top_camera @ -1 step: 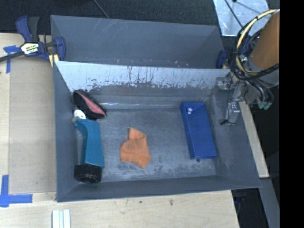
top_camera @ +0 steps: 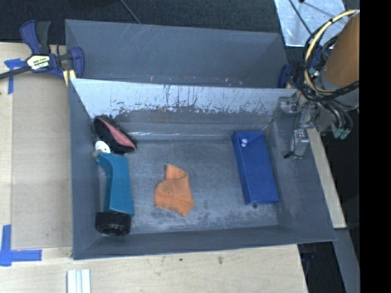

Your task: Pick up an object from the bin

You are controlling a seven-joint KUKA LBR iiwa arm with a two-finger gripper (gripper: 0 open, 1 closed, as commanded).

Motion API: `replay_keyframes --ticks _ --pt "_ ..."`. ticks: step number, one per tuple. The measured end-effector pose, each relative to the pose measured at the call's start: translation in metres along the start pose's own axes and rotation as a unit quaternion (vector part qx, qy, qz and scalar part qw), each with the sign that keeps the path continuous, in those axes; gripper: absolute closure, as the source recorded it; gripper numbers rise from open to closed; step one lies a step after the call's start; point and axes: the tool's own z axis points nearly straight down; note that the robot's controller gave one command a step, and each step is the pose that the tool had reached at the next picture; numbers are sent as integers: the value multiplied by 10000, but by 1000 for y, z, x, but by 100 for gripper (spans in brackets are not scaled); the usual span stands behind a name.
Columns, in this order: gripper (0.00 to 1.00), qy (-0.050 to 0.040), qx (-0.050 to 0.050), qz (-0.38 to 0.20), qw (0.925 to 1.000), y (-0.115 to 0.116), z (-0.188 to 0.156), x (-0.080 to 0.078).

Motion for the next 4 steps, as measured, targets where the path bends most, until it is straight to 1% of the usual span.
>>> replay_keyframes --ticks 1,2,3,4 --pt "0 -22 7 -278 9996 27 42 -14" --pt "0 2 -6 -434 9991 39 85 -7" --pt "0 14 -3 -585 9983 77 91 -12" --pt "0 4 -7 -732 9973 91 126 -4"
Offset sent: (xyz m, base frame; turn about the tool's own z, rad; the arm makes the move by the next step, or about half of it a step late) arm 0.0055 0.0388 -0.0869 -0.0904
